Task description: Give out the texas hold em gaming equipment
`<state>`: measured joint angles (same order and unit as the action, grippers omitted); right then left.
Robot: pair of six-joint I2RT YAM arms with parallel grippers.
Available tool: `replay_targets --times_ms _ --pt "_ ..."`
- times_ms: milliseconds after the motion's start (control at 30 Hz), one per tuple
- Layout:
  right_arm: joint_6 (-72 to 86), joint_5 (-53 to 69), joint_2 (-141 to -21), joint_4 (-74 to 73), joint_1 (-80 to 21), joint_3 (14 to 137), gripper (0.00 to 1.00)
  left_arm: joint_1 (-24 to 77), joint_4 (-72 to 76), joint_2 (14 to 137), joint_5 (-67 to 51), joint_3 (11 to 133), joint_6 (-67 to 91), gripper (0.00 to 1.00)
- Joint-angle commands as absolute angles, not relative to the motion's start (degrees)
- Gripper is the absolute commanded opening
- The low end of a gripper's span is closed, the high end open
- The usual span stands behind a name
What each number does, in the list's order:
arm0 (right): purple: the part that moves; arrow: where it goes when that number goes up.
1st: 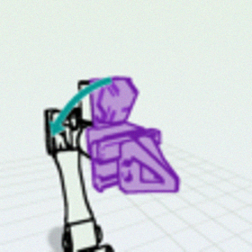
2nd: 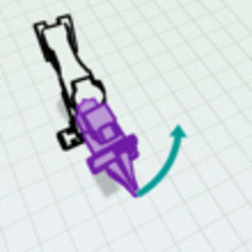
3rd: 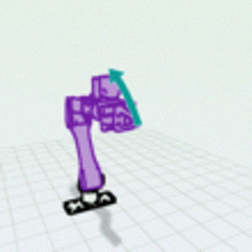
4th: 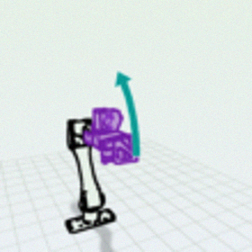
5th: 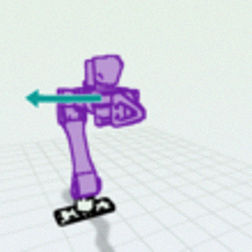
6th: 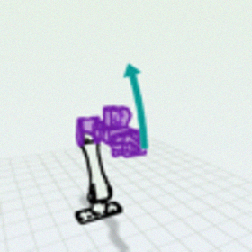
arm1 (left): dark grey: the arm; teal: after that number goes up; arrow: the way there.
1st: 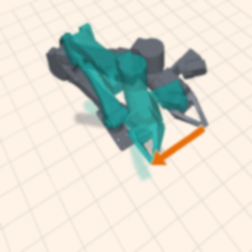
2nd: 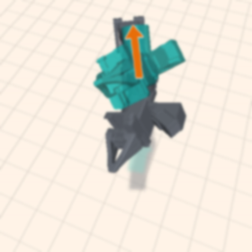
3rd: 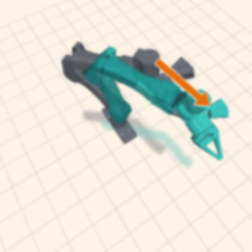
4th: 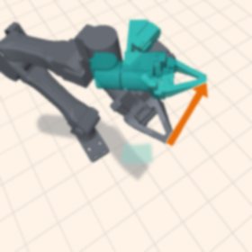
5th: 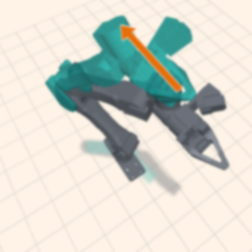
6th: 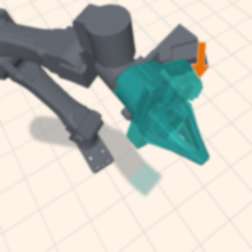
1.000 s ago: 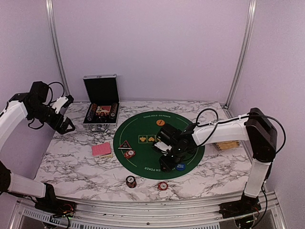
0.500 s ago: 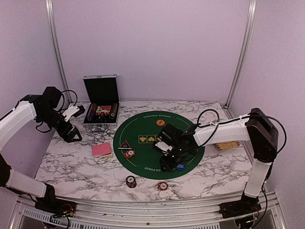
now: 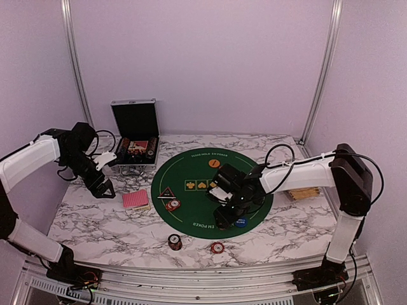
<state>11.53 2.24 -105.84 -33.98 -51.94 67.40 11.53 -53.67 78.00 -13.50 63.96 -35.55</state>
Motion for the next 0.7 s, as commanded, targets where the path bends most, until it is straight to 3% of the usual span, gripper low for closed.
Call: replay_targets --times_ms 0,233,667 --pt "11.3 -1.3 -102.2 -37.0 -51.3 71.2 0.61 11.9 -54.8 79.3 -12.7 63.9 -37.5 0.99" --pt "12.4 -2.5 -98.3 -38.8 -51.0 76.7 0.76 12.6 -53.9 81.2 -12.8 64.1 -38.4 0.99" --pt "8.5 2.9 -109.5 -40.9 -63.8 92.8 0.81 12.6 -52.6 78.1 -12.8 63.0 -35.8 0.99"
